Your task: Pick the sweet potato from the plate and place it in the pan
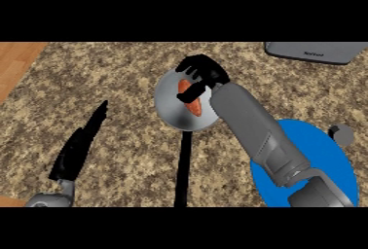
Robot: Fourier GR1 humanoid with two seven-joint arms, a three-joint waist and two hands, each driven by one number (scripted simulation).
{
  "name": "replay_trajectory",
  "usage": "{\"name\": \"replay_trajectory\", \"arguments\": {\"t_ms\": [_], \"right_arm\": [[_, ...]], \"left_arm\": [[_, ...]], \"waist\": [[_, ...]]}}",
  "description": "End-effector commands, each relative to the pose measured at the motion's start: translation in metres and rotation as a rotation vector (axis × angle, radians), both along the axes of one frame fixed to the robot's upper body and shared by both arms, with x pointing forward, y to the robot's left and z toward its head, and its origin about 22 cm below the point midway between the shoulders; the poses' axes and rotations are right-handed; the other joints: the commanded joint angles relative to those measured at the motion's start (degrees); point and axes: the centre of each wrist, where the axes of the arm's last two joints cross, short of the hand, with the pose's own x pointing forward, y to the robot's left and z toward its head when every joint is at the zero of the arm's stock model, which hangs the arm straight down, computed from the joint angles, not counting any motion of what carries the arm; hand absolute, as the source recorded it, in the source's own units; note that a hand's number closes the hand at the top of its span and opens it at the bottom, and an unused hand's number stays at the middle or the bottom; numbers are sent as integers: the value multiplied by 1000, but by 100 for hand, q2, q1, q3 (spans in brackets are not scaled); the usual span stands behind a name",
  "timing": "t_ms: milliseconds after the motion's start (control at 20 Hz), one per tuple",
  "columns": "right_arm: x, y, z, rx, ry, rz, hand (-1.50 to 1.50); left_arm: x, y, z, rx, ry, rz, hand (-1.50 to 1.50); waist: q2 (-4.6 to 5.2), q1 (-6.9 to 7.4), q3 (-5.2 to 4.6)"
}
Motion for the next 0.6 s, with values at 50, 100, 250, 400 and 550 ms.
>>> {"name": "replay_trajectory", "arguments": {"t_ms": [50,100,250,400,550], "right_arm": [[1,-4,1,206,-75,-71,-150],[-1,-2,2,243,-108,-85,-150],[5,-1,17,335,-180,-177,-150],[7,-4,15,411,-211,-280,-150],[10,-11,13,477,-218,-406,-150]], "left_arm": [[5,-5,-1,1,-11,7,0],[6,-1,-4,1,14,-4,0],[7,-2,3,-1,-1,8,0],[1,9,1,11,-7,15,0],[2,1,4,-4,2,28,0]], "waist": [[7,-3,5],[-18,-6,2],[-15,-46,5],[-71,-132,1],[-41,-234,5]]}}
